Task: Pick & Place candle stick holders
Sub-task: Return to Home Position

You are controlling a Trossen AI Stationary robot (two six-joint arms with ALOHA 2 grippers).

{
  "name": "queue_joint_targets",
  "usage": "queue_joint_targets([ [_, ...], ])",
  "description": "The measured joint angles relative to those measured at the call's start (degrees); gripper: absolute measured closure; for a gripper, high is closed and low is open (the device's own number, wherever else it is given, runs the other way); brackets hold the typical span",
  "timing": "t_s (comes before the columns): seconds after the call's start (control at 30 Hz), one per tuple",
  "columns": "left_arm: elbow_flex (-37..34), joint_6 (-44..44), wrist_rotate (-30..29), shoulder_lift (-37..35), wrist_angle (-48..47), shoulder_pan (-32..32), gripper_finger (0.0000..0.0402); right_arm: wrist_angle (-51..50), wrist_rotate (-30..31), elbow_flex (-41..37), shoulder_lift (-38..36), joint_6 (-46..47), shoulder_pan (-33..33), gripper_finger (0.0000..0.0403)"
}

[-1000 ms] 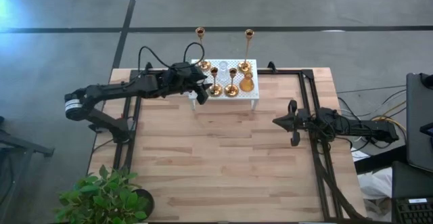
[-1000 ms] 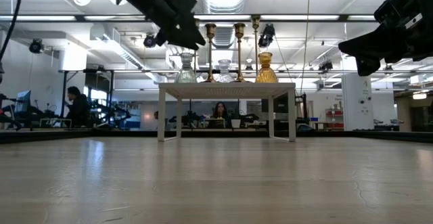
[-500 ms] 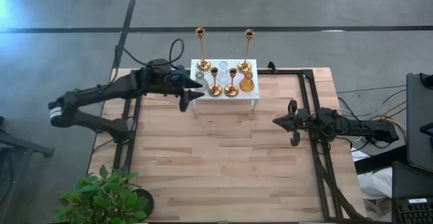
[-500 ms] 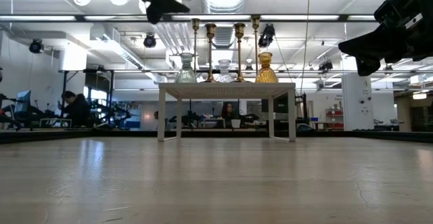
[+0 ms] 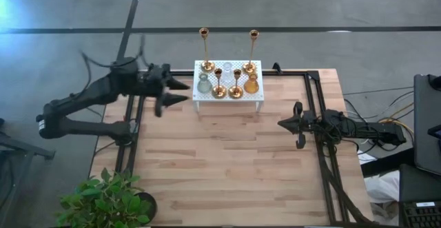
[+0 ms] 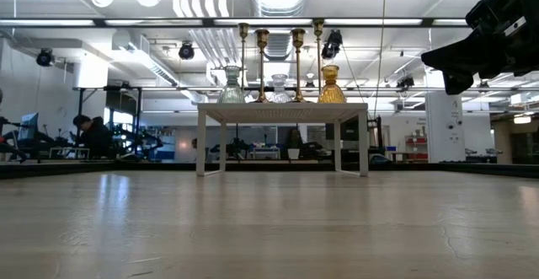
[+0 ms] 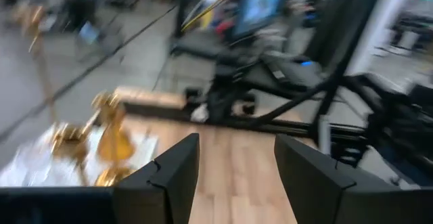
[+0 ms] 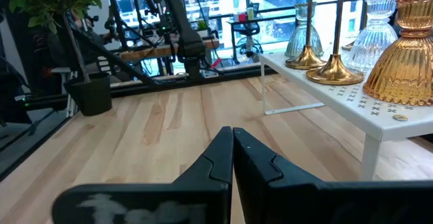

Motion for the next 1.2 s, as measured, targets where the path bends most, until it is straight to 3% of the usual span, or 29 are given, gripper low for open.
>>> queue_joint_targets([
  [0.13, -0.7, 6.5, 5.1, -5.5, 1.3, -0.2, 0.0204, 0.0, 0.0, 0.0, 0.0, 0.0, 0.0, 0.0394],
  [0.23, -5.2, 12.3, 6.5, -8.7, 3.3, -0.3, 0.0204, 0.0, 0.0, 0.0, 0.0, 0.0, 0.0, 0.0394],
  [0.47, -28.9, 11.4, 10.0, -20.4, 24.5, -1.4, 0.0204, 0.0, 0.0, 0.0, 0.0, 0.0, 0.0, 0.0394],
  [0.6, -41.1, 9.1, 10.3, -29.6, 31.6, -1.7, 0.0204, 0.0, 0.0, 0.0, 0.0, 0.0, 0.0, 0.0394],
  [0.9, -57.6, 9.1, 11.1, -50.6, 29.0, -1.9, 0.0204, 0.0, 0.0, 0.0, 0.0, 0.0, 0.0, 0.0394],
  [1.2, -62.0, 19.7, 13.2, -50.6, 22.4, -5.0, 0.0204, 0.0, 0.0, 0.0, 0.2, 0.0, 0.0, 0.0394],
])
